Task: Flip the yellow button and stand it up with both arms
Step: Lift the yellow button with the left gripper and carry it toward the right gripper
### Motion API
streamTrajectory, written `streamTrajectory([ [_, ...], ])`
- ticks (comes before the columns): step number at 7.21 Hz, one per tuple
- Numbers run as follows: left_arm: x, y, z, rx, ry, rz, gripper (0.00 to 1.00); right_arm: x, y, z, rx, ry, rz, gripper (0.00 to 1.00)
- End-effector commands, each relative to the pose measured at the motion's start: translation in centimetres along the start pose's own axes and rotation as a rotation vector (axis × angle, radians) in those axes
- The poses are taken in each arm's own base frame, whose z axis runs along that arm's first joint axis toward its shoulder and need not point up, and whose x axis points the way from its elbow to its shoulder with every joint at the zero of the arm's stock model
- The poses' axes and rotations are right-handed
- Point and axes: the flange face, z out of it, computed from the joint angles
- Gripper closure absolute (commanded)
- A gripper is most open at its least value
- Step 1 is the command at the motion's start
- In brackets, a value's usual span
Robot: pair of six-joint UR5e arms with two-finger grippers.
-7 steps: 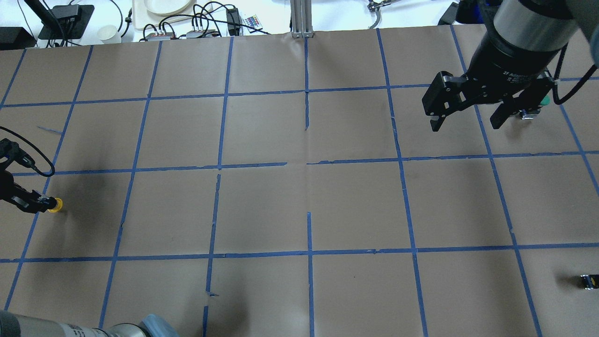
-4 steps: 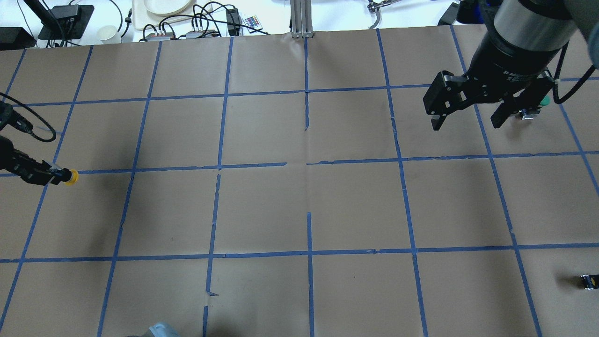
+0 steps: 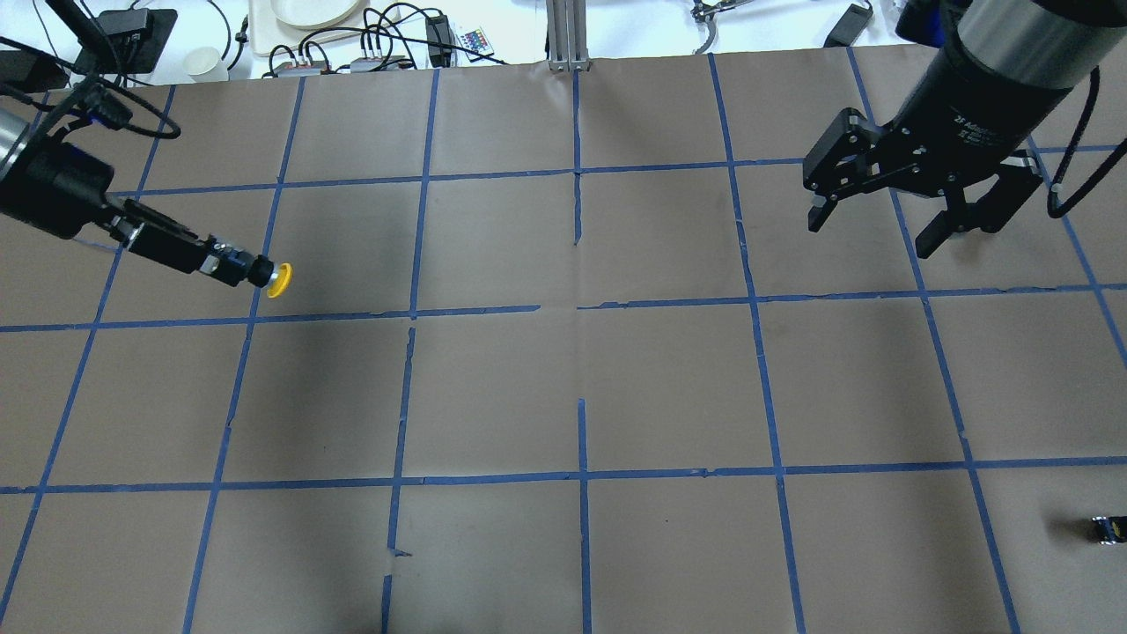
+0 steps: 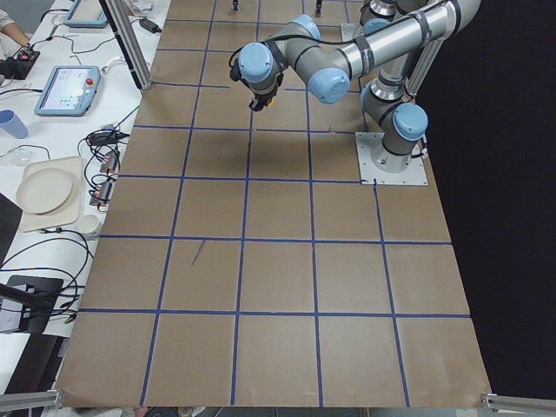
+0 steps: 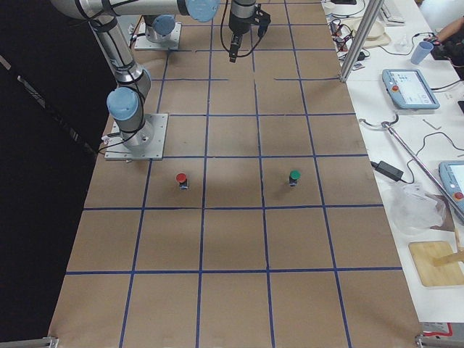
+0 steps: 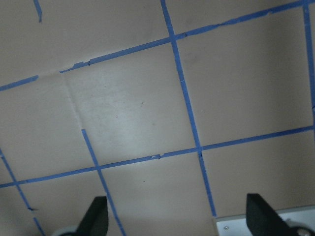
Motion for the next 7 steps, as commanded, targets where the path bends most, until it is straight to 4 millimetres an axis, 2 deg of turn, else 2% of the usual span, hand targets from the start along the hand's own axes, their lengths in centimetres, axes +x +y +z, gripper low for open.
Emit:
streamTrajectory([
  [1, 7.1, -5.1, 3.8, 0.155, 0.294, -0.087, 0.99, -0.2, 0.0, -0.3, -0.098, -0.172, 0.229, 0.00],
  [2, 9.1, -7.0, 5.5, 0.189, 0.345, -0.093, 0.99, -0.7, -0.4, -0.6, -0.144, -0.272, 0.394, 0.00],
  [3, 11.3, -9.7, 7.7, 0.270, 0.443, -0.132, 0.99, -1.3, -1.9, 0.1, -0.226, -0.364, 0.515, 0.00],
  [4, 12.9, -11.3, 8.8, 0.318, 0.494, -0.136, 0.99, -1.4, -2.2, 0.0, -0.303, -0.453, 0.605, 0.00],
  [5, 14.1, -12.0, 9.9, 0.343, 0.536, -0.142, 0.99, -0.9, -2.3, -0.1, -0.366, -0.495, 0.678, 0.00],
  [7, 16.7, -14.4, 10.8, 0.394, 0.598, -0.166, 0.99, -1.5, -2.1, -0.5, -0.514, -0.603, 0.819, 0.00],
])
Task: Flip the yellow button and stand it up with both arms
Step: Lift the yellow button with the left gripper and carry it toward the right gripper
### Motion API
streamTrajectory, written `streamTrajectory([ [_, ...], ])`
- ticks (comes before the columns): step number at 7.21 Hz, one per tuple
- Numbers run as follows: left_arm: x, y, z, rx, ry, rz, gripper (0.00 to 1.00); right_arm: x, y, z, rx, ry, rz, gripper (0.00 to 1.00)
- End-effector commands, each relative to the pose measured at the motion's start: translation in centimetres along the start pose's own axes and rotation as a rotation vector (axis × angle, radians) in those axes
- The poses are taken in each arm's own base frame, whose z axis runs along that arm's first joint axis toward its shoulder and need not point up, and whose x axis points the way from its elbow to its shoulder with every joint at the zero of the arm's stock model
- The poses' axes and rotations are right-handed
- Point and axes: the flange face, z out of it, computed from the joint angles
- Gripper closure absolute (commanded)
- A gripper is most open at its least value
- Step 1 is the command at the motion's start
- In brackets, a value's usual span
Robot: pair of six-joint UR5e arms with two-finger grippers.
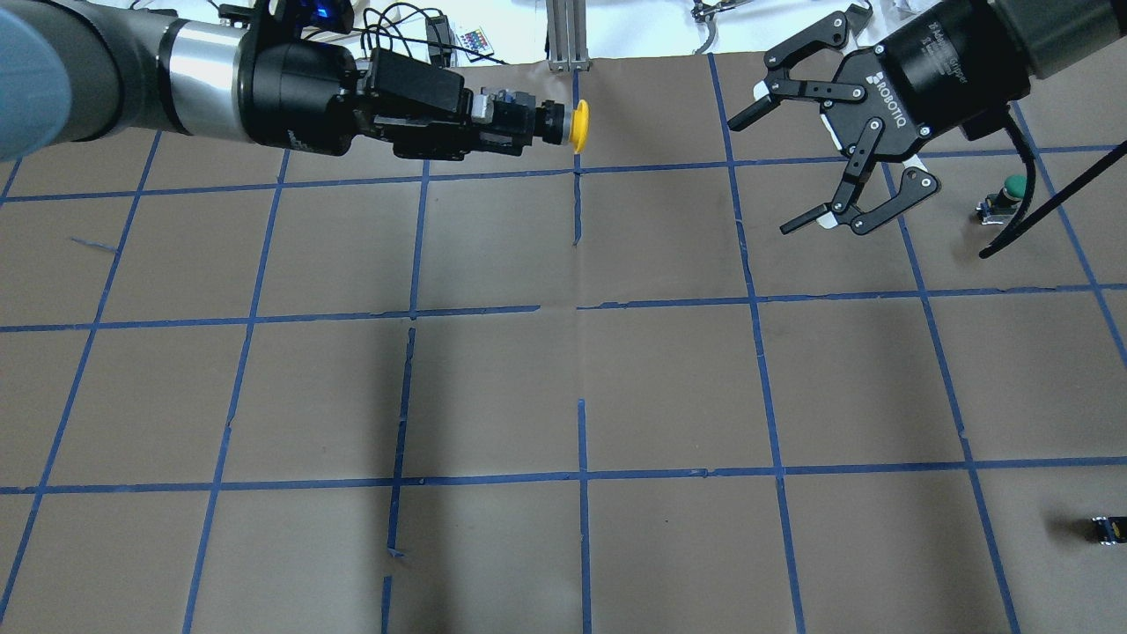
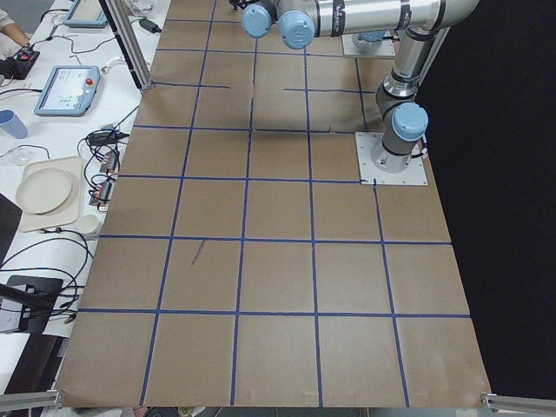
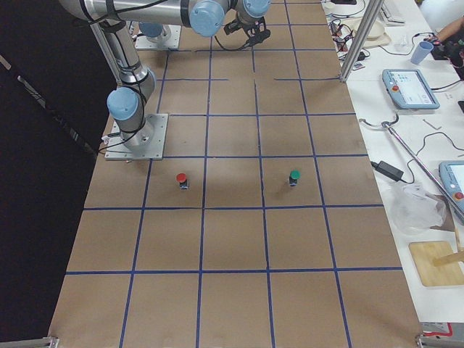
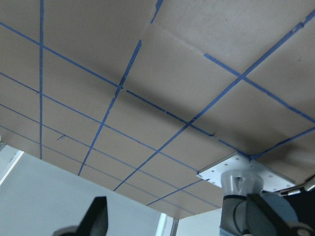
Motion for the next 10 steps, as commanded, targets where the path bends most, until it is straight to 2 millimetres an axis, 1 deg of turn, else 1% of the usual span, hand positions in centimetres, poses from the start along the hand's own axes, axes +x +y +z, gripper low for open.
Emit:
streamTrajectory([
  [1, 1.8, -1.3, 2.9, 0.020, 0.030, -0.039, 0.99, -0.7, 0.8, 0.0, -0.141, -0.108, 0.148, 0.00],
  [2, 2.2, -1.6, 3.0, 0.021, 0.026, -0.115, 1.00, -0.7, 0.7, 0.4, -0.191, -0.127, 0.184, 0.00],
  [3, 3.4, -1.7, 3.0, 0.020, 0.027, -0.164, 1.00, -1.0, 1.0, 0.3, -0.233, -0.164, 0.197, 0.00],
  [4, 4.1, -2.1, 3.2, 0.039, 0.052, -0.196, 1.00, -1.4, 1.1, 0.1, -0.265, -0.195, 0.234, 0.00],
  [5, 4.3, -2.5, 3.5, 0.049, 0.072, -0.214, 1.00, -1.6, 1.4, 0.0, -0.292, -0.218, 0.266, 0.00],
  [7, 5.0, -1.9, 4.7, 0.042, 0.099, -0.224, 1.00, -1.9, 2.1, -0.4, -0.337, -0.264, 0.281, 0.00],
  [8, 5.2, -2.2, 4.7, 0.045, 0.109, -0.273, 1.00, -2.2, 2.4, -0.7, -0.361, -0.287, 0.297, 0.00],
  [9, 5.3, -2.4, 4.8, 0.047, 0.109, -0.266, 1.00, -2.3, 2.6, -0.7, -0.378, -0.302, 0.300, 0.00],
  [10, 5.2, -2.5, 4.9, 0.047, 0.110, -0.264, 1.00, -2.1, 3.4, -1.1, -0.373, -0.304, 0.302, 0.00],
])
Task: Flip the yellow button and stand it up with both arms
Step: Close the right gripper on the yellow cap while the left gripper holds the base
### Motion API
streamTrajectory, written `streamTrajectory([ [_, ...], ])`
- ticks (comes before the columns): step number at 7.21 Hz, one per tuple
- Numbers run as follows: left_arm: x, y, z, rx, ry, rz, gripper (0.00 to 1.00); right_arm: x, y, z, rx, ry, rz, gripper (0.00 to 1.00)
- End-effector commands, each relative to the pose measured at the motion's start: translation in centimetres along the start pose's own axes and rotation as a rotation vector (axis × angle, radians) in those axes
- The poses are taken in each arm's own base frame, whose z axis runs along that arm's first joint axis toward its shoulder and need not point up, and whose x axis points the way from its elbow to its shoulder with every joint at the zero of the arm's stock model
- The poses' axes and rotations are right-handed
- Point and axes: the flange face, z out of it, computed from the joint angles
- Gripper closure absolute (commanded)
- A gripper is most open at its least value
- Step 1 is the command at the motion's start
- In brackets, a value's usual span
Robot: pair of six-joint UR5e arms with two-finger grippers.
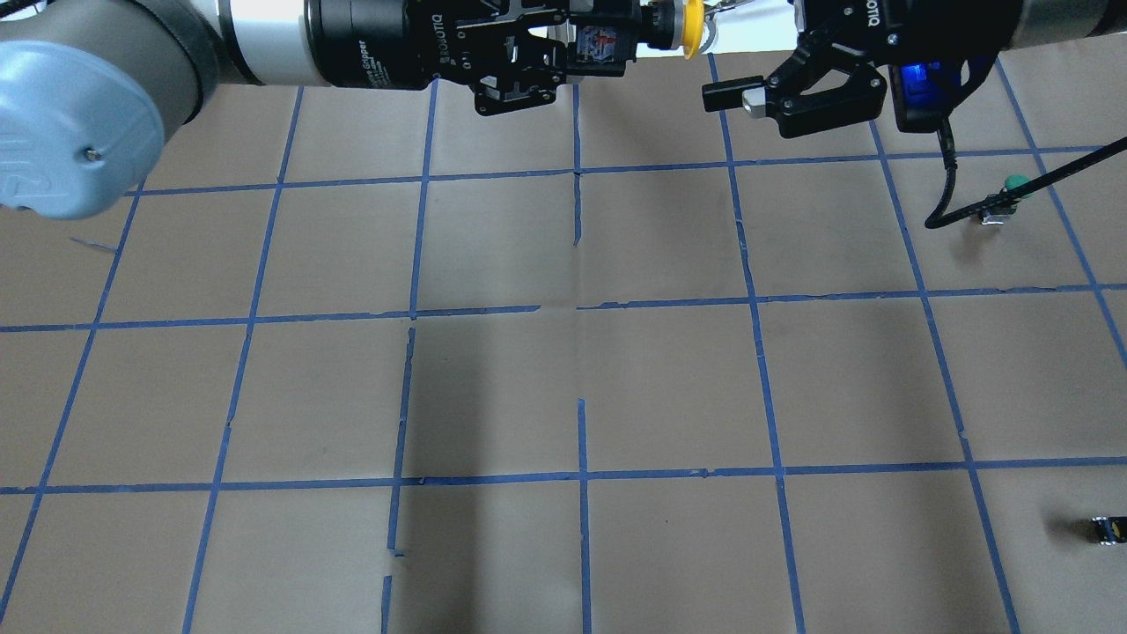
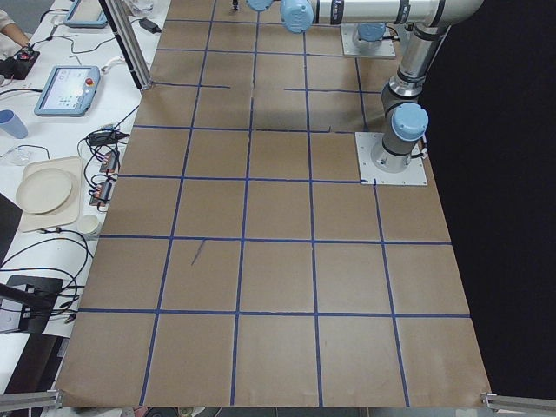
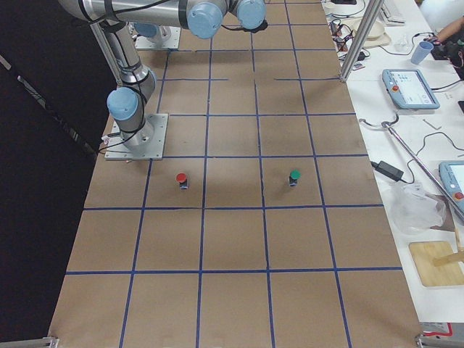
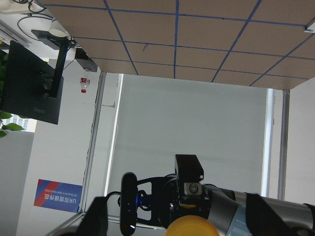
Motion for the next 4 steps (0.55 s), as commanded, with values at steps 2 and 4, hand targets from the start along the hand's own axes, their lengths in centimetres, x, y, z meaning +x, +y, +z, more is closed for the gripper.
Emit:
streamTrajectory([
  [2, 0.22, -0.12, 0.20, 0.000, 0.003, -0.020, 1.00, 0.76, 1.61, 0.06, -0.007, -0.009, 0.018, 0.00],
  [4, 0.39, -0.05, 0.26, -0.002, 0.002, -0.020, 1.00, 0.92, 1.81, 0.56, -0.020, -0.006, 0.029, 0.00],
])
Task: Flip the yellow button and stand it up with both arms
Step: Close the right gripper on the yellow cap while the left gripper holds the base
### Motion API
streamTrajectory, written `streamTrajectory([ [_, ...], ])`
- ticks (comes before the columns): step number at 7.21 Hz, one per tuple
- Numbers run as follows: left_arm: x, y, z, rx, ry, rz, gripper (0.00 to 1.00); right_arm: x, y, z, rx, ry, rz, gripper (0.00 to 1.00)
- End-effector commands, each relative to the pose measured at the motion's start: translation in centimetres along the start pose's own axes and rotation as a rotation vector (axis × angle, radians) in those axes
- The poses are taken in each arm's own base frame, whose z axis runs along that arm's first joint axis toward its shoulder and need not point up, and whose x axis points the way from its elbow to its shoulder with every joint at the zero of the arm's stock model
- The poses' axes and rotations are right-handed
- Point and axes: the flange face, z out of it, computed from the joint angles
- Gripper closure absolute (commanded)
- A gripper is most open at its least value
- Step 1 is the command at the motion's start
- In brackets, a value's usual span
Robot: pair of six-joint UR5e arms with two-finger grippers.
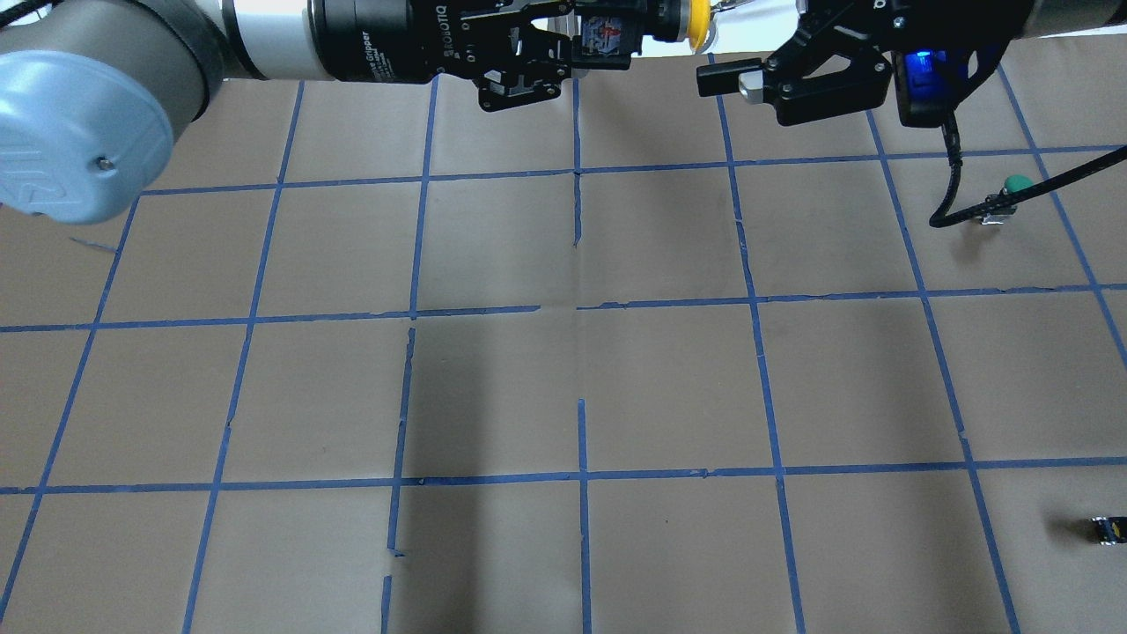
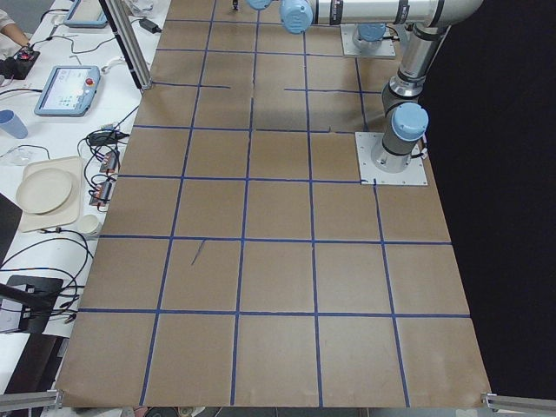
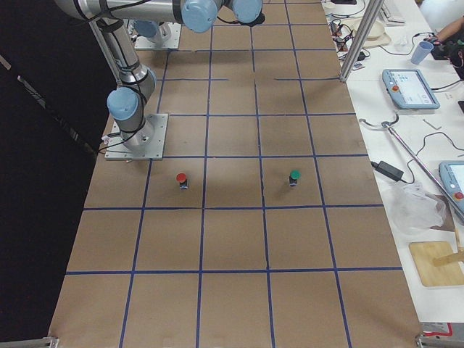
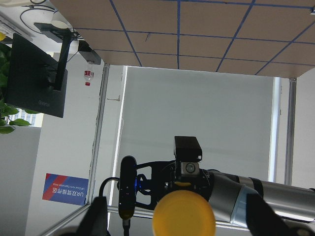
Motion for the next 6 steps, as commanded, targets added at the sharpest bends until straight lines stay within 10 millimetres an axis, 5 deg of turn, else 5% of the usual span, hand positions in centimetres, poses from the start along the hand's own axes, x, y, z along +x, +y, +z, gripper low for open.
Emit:
streamTrajectory([
  [1, 0.35, 0.03, 0.27, -0.006, -0.001, 0.000, 1.00, 0.10, 0.26, 0.34, -0.011, 0.000, 0.010, 0.00],
  [3, 0.76, 0.09, 0.40, -0.008, -0.001, -0.016, 1.00, -0.05, 0.38, 0.32, -0.020, -0.007, 0.012, 0.09],
  [4, 1.01, 0.04, 0.38, -0.007, 0.002, -0.027, 1.00, -0.16, 0.38, 0.24, -0.023, -0.010, 0.012, 0.37],
  [6, 1.22, 0.12, 0.38, -0.003, 0.014, -0.032, 1.00, -0.26, 0.50, 0.06, -0.023, -0.015, 0.008, 0.60],
])
